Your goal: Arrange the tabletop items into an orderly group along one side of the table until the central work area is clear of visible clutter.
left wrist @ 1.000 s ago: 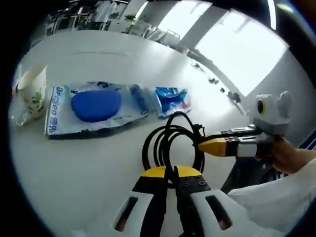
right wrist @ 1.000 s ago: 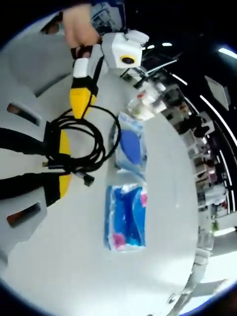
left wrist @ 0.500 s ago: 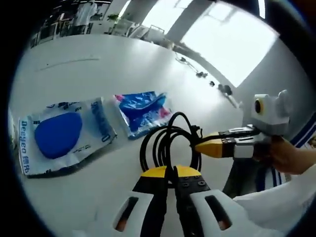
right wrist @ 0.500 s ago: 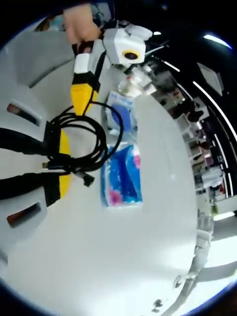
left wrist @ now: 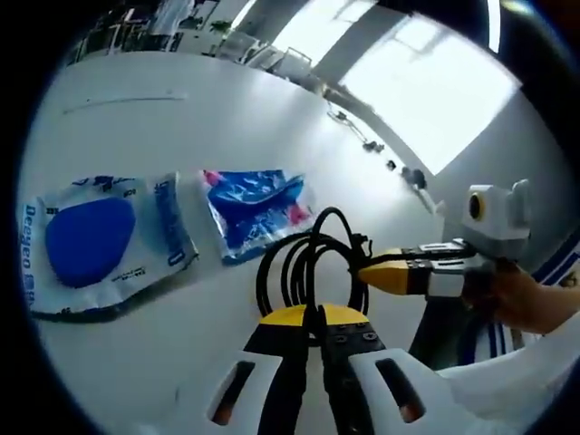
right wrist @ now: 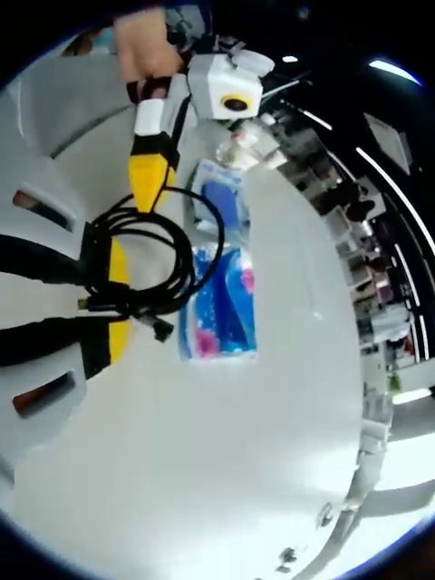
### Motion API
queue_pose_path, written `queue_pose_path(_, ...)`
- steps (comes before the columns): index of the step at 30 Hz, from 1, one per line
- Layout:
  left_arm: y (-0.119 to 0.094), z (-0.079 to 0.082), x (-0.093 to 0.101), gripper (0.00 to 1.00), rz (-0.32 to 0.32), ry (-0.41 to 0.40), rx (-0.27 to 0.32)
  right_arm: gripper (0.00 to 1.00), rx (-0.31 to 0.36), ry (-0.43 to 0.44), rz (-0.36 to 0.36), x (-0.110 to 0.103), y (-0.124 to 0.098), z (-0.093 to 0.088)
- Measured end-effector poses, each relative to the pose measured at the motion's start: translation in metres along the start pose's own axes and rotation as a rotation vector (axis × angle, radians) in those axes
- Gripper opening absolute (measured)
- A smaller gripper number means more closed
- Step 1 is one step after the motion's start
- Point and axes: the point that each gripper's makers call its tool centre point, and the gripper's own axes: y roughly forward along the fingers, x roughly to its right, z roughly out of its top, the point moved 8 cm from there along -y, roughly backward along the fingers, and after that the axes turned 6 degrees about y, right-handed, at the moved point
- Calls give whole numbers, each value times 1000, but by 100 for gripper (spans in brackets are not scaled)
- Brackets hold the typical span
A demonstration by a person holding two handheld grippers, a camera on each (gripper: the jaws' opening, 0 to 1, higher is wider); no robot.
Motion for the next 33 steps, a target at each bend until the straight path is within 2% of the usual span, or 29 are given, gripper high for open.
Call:
queue_pose_path(10,7,-11,-3,0,16,-24,-29,8,-35,-17,11,3,7,-7)
queue_pose_path(33,15,-24,-11,0,66,-78,-71,8,-103,-8,37,10,23,-24)
